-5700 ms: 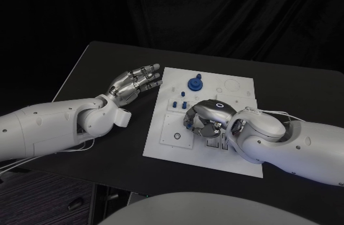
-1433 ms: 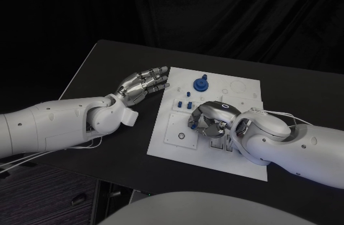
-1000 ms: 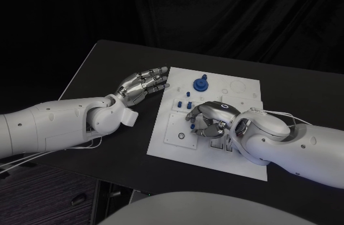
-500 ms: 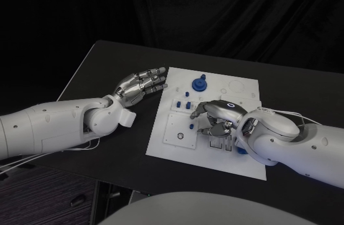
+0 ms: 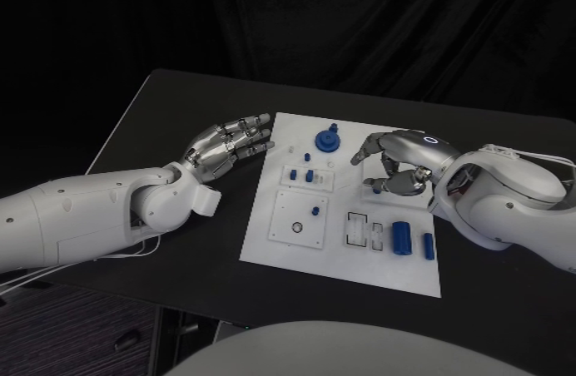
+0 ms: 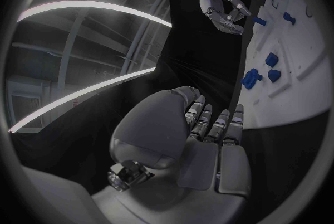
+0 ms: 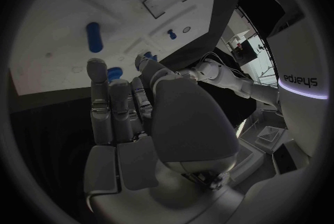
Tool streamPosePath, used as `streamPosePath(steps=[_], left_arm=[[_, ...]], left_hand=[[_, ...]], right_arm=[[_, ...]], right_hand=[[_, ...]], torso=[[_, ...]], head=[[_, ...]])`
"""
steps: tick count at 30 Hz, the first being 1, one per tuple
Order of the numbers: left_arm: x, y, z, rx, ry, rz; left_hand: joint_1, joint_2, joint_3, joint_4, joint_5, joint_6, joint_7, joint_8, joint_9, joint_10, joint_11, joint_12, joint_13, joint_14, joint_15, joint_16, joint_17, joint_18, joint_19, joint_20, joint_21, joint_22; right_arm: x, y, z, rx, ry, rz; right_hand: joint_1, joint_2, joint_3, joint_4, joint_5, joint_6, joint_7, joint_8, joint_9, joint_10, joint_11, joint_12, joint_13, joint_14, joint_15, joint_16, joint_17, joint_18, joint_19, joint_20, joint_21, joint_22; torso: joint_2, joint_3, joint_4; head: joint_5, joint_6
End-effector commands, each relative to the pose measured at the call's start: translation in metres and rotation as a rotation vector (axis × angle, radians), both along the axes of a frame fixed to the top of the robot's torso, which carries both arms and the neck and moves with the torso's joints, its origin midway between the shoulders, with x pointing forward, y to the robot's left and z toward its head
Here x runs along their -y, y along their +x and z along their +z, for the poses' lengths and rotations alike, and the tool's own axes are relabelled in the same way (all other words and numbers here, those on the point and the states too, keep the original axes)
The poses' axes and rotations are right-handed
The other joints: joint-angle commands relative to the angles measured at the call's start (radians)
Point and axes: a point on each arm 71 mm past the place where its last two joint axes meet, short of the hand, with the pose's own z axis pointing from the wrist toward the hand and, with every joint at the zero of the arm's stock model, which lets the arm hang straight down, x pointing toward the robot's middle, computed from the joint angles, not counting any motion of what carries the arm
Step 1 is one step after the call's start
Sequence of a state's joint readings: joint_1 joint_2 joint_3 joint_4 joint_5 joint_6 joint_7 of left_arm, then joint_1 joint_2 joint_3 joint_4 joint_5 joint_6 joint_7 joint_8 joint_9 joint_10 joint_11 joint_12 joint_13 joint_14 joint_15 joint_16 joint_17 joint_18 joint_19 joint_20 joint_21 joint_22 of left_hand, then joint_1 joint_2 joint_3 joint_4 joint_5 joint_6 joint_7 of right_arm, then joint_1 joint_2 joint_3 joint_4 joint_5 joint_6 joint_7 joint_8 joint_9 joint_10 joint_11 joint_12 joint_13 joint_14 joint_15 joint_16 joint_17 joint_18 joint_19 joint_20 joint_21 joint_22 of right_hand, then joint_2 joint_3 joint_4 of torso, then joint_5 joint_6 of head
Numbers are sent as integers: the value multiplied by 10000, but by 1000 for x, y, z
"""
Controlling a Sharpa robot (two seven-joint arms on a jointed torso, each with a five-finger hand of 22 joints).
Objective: Assemble the parts on the task board
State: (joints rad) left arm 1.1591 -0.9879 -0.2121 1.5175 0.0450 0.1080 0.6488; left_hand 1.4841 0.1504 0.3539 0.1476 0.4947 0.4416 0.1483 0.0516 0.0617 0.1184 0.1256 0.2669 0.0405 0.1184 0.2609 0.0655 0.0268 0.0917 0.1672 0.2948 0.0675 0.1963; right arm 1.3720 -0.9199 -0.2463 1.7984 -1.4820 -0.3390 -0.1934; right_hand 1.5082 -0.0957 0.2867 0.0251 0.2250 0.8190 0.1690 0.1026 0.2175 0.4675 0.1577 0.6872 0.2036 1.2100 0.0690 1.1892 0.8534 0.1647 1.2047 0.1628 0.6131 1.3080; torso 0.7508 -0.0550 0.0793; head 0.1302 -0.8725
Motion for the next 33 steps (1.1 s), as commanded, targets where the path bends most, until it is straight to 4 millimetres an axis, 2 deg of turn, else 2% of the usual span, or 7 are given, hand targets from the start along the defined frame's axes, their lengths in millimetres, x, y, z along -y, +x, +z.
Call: streamPosePath(steps=[1, 8, 10, 20, 23, 25, 33], left_arm=[[1, -1, 1, 102, -128, 55], [1, -2, 1, 97, -155, 22], [1, -2, 2, 99, -171, 5], [0, -2, 2, 110, -176, 19], [0, -2, 2, 109, -179, 10], [0, -1, 1, 108, -180, 4], [1, -1, 1, 103, -184, -18]], left_hand=[[42, -110, 66, 4, 67, 65, 2, 62, 12, 20, 60, 34, 14, 56, 16, 63, 13, -178, 72, -4, 49, -8], [53, -117, 102, -7, 104, 95, 14, 67, 16, 40, 82, 62, 19, 58, 23, 70, 13, -187, 75, -4, 49, -14], [55, -118, 109, -9, 109, 105, 18, 70, 18, 42, 88, 62, 19, 57, 24, 71, 13, -189, 77, -4, 49, -14], [57, -120, 118, -12, 115, 103, 23, 70, 18, 44, 94, 62, 19, 58, 26, 73, 13, -192, 83, -4, 52, -10], [57, -120, 118, -12, 115, 103, 23, 70, 18, 44, 94, 62, 19, 58, 26, 73, 13, -192, 83, -4, 52, -10], [57, -120, 118, -12, 115, 103, 23, 70, 18, 44, 94, 62, 19, 58, 26, 73, 13, -192, 83, -4, 52, -10], [60, -121, 128, -15, 120, 101, 27, 70, 18, 46, 101, 61, 19, 59, 28, 75, 14, -194, 86, -4, 53, -9]], right_arm=[[16, 7, 0, 140, -416, -832], [36, 10, -8, 205, -569, -1465], [39, 10, -11, 175, -586, -1573], [44, 8, -30, -172, -644, -1636], [42, 7, -33, -237, -627, -1567], [41, 6, -34, -273, -623, -1509], [35, 5, -37, -293, -472, -1266]], right_hand=[[-277, -133, -37, 234, -295, 88, -66, 33, -63, -140, 25, -10, -127, 109, 20, 86, -33, 2, 64, 59, 105, 430], [-569, -315, -123, 740, -494, 164, -139, 35, -164, -207, 23, -49, -373, 170, 18, 199, -56, -7, 133, 69, 213, 438], [-620, -363, -162, 871, -542, 142, -170, 13, -198, -188, 27, -44, -430, 202, 25, 240, -38, -16, 162, 73, 251, 444], [-576, -427, -272, 1364, -834, 231, -126, 22, -315, 442, 9, 183, -644, 365, 42, 406, -11, -67, 389, 96, 560, 508], [-510, -401, -261, 1390, -775, 295, -86, 45, -343, 737, -45, 227, -717, 456, -3, 460, 18, -80, 498, 63, 702, 539], [-391, -384, -205, 1322, -568, 308, -61, 41, -373, 906, -82, 200, -794, 505, -43, 475, 8, -96, 572, 27, 800, 561], [-224, -355, -77, 1168, -466, 272, 37, 6, -454, 1346, -157, 129, -963, 627, -116, 513, 14, -136, 728, -47, 1031, 619]], torso=[[2, -17, 2], [10, -38, 34], [20, -13, 19], [4, 9, -6], [-1, 20, 0], [-10, 22, 8], [-22, 23, -30]], head=[[-28, -2], [-113, -2], [-109, -2], [-146, -2], [-174, -2], [-186, -2], [-149, -2]])
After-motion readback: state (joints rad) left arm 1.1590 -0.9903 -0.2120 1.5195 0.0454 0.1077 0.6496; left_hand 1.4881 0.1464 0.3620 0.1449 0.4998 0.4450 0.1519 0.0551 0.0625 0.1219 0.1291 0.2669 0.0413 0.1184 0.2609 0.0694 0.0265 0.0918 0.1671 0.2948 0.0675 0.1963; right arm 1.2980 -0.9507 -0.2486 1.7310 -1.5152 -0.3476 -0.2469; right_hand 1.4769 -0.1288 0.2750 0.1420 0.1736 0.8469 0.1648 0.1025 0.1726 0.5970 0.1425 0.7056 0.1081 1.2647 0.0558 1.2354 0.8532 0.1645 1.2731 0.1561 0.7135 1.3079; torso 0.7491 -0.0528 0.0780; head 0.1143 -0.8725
